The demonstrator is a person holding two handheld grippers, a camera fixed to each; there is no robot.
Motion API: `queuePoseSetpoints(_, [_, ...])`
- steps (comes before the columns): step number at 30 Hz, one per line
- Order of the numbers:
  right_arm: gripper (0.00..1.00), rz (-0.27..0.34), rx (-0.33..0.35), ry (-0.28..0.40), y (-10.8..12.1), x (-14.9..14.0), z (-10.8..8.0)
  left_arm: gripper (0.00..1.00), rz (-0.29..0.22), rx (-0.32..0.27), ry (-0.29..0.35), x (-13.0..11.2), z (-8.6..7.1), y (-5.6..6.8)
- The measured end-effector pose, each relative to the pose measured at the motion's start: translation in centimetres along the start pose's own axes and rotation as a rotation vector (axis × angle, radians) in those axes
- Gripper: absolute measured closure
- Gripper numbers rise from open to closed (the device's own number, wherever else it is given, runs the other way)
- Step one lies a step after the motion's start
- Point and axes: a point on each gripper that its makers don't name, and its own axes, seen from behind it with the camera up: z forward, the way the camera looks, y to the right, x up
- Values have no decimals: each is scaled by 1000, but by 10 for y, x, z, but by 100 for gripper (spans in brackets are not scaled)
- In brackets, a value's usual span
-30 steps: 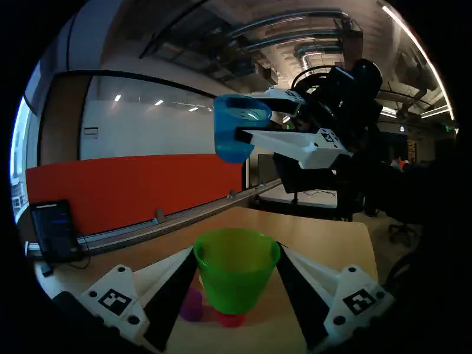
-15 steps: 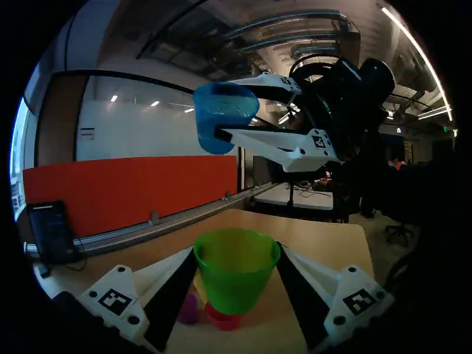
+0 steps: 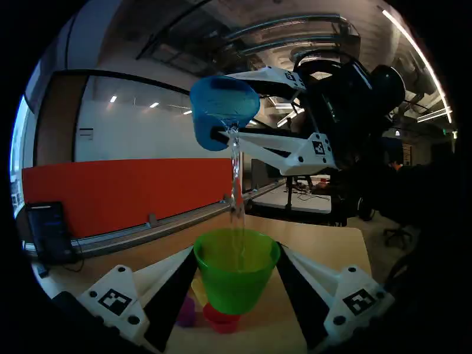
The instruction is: Pour water
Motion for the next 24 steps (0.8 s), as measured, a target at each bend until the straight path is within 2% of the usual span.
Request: queuePoseSetpoints(24, [9,-154,-50,-9,18,1,0,11,-1,4,2,0,-1,-1])
